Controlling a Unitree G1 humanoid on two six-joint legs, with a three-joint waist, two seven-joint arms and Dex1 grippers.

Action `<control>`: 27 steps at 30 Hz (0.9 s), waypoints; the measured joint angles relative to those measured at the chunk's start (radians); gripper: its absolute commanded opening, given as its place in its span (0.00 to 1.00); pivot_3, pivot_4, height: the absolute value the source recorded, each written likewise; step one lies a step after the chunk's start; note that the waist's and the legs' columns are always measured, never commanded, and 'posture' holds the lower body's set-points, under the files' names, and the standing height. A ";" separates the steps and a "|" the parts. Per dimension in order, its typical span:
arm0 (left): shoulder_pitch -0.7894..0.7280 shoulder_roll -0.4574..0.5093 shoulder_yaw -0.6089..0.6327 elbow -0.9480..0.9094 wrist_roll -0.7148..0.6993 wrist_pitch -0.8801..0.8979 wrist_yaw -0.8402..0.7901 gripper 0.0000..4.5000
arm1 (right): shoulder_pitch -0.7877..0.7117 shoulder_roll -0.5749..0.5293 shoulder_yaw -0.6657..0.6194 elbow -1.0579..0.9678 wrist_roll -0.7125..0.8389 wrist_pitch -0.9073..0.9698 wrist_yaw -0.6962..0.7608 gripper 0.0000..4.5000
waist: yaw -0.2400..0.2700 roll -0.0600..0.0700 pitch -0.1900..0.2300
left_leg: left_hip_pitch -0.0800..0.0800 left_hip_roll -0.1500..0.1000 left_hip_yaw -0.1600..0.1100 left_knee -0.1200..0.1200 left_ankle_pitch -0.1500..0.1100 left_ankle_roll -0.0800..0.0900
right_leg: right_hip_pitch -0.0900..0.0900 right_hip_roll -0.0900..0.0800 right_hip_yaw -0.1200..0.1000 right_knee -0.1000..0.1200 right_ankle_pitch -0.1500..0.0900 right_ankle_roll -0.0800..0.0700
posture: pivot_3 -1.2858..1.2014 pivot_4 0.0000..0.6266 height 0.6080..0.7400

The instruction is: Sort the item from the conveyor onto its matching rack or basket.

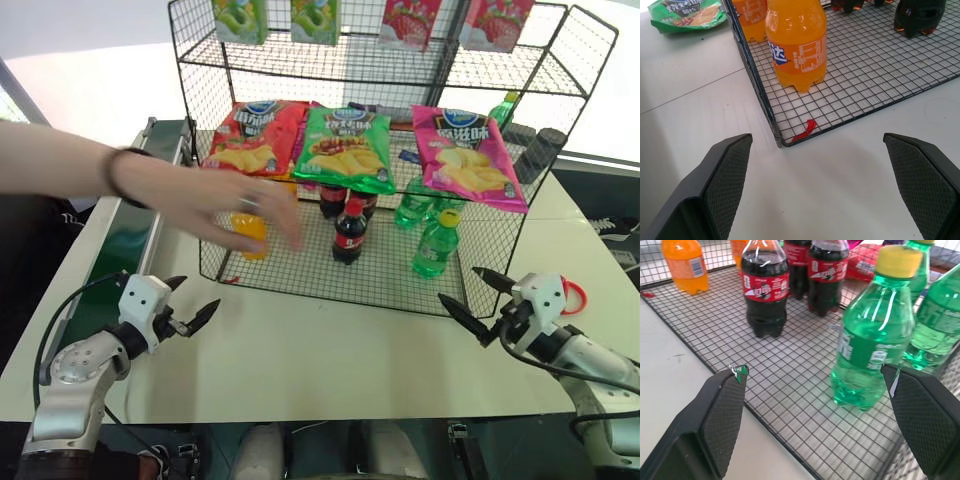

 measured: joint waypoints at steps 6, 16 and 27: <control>-0.063 -0.023 0.000 0.001 0.000 -0.006 0.013 1.00 | -0.024 0.007 0.001 0.011 -0.007 -0.021 -0.008 0.98 | 0.000 0.000 0.000 | 0.000 0.000 0.000 0.000 0.000 0.000 | 0.000 0.000 0.000 0.000 0.000 0.000 | 0.52 0.24 1.00; -0.046 -0.033 -0.004 -0.003 -0.001 -0.037 -0.009 1.00 | -0.019 0.030 0.011 0.011 -0.033 -0.036 -0.021 0.98 | 0.000 0.000 0.000 | 0.000 -0.001 0.001 -0.001 0.000 0.000 | 0.000 -0.001 0.000 -0.001 0.000 0.000 | 0.52 0.24 1.00; -0.039 -0.033 -0.004 -0.042 -0.001 -0.013 -0.007 1.00 | -0.025 0.034 0.014 0.012 -0.035 -0.042 -0.029 0.98 | -0.001 0.000 0.000 | 0.000 -0.001 0.001 -0.001 0.000 0.000 | 0.000 -0.001 0.000 -0.001 0.000 0.000 | 0.52 0.24 1.00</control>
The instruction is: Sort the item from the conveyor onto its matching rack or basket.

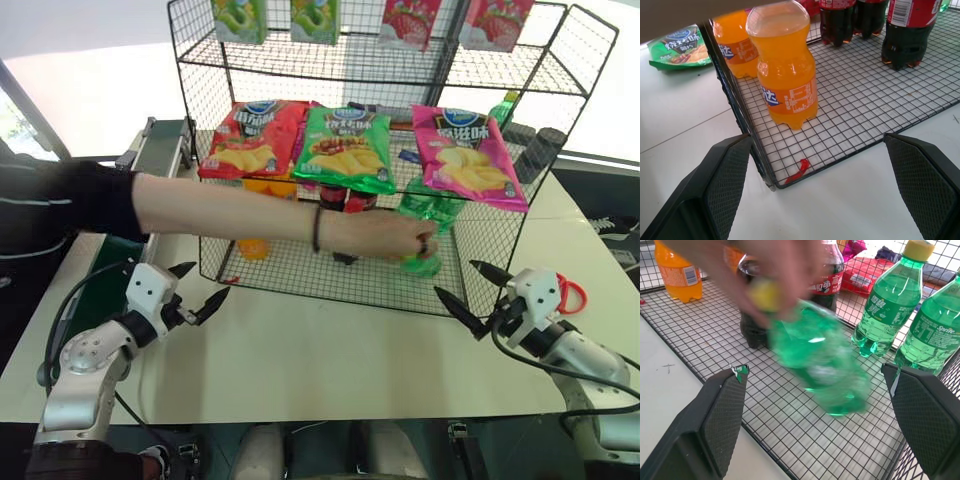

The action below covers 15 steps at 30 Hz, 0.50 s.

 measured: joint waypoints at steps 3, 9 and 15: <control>0.000 0.000 0.000 -0.001 -0.001 0.001 0.000 1.00 | -0.005 0.000 0.006 0.000 0.000 0.000 0.000 0.98 | 0.000 0.000 0.000 | 0.000 0.000 0.000 0.000 0.000 0.000 | 0.000 0.000 0.000 0.000 0.000 0.000 | 0.52 0.24 1.00; 0.000 -0.004 0.000 0.000 -0.001 -0.004 -0.003 1.00 | -0.018 0.000 0.024 0.010 -0.001 -0.001 0.000 0.98 | 0.000 0.000 0.000 | 0.000 0.000 0.000 0.000 0.000 0.000 | 0.000 0.000 0.000 0.000 0.000 0.000 | 0.52 0.24 1.00; -0.002 -0.010 0.001 0.007 -0.004 -0.014 -0.013 1.00 | -0.039 0.001 0.035 0.015 -0.007 -0.004 -0.004 0.98 | 0.000 0.000 0.000 | 0.000 0.000 0.000 0.000 0.000 0.000 | 0.000 0.000 0.000 0.000 0.000 0.000 | 0.52 0.24 1.00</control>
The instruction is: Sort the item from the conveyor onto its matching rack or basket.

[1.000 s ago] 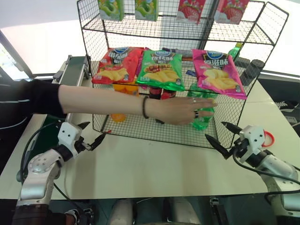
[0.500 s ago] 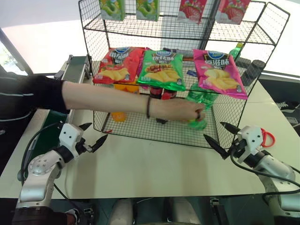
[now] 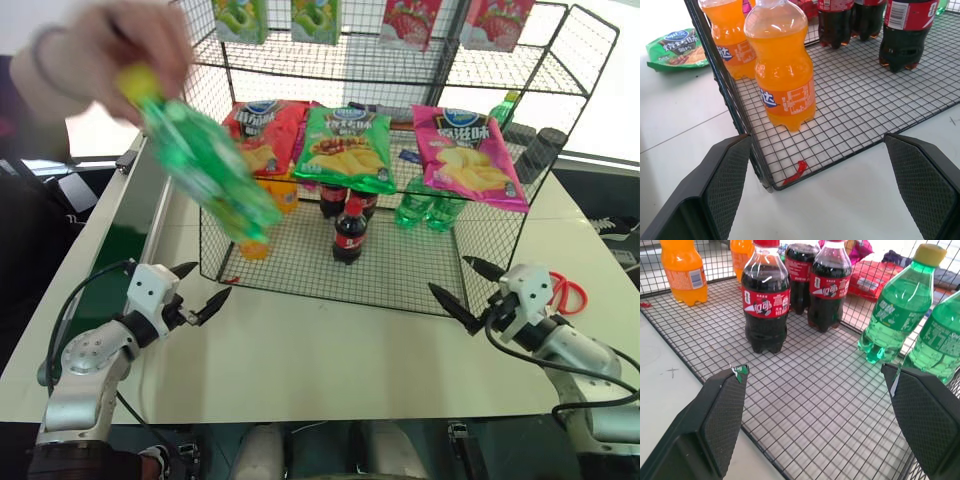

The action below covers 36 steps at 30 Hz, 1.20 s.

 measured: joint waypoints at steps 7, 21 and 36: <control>-0.001 -0.014 0.007 0.013 -0.020 -0.010 0.004 1.00 | -0.019 0.007 0.035 0.000 -0.001 0.000 0.006 0.98 | 0.000 0.000 0.000 | 0.000 0.000 0.000 0.000 0.000 0.000 | 0.000 0.000 0.000 0.000 0.000 0.000 | 0.52 0.24 1.00; 0.061 -0.038 0.161 -0.100 -0.164 0.079 0.092 1.00 | -0.060 0.038 0.147 -0.119 0.007 0.093 -0.025 0.98 | -0.001 0.000 0.000 | 0.000 0.000 0.000 0.000 0.000 0.000 | 0.000 0.000 0.000 0.000 0.000 0.000 | 0.52 0.24 1.00; -0.017 -0.067 0.311 0.092 -0.122 0.052 0.336 1.00 | -0.122 0.129 0.304 -0.161 -0.079 0.139 -0.118 0.98 | 0.000 -0.001 0.000 | -0.001 0.000 0.000 0.000 0.000 0.000 | -0.001 0.000 0.000 0.000 0.000 0.000 | 0.52 0.24 1.00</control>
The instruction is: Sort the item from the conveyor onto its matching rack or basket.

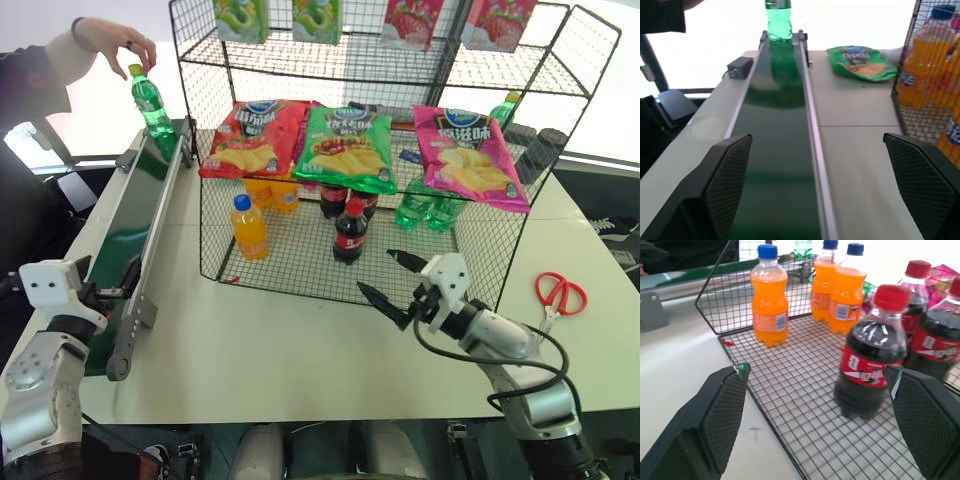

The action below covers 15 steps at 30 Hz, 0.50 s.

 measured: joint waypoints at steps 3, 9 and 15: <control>-0.012 -0.002 0.000 0.030 0.018 -0.011 0.017 1.00 | -0.008 0.018 0.008 0.003 -0.028 -0.017 -0.023 0.98 | -0.001 0.000 0.000 | 0.000 0.000 0.000 0.000 0.000 0.000 | 0.000 0.000 0.000 0.000 0.000 0.000 | 0.52 0.24 1.00; -0.049 -0.019 0.000 0.089 0.040 -0.046 0.048 1.00 | -0.035 0.019 0.011 0.010 -0.029 -0.008 -0.012 0.98 | -0.002 -0.001 0.000 | 0.000 0.000 0.000 0.000 0.000 0.000 | 0.000 0.000 0.000 0.000 0.000 0.000 | 0.52 0.24 1.00; -0.078 -0.028 0.000 0.138 0.062 -0.094 0.070 1.00 | -0.019 0.017 0.027 0.007 0.001 0.022 0.031 0.98 | -0.004 -0.001 0.000 | 0.000 0.000 0.000 -0.001 0.000 0.000 | -0.001 -0.001 0.000 0.000 0.000 0.000 | 0.52 0.24 1.00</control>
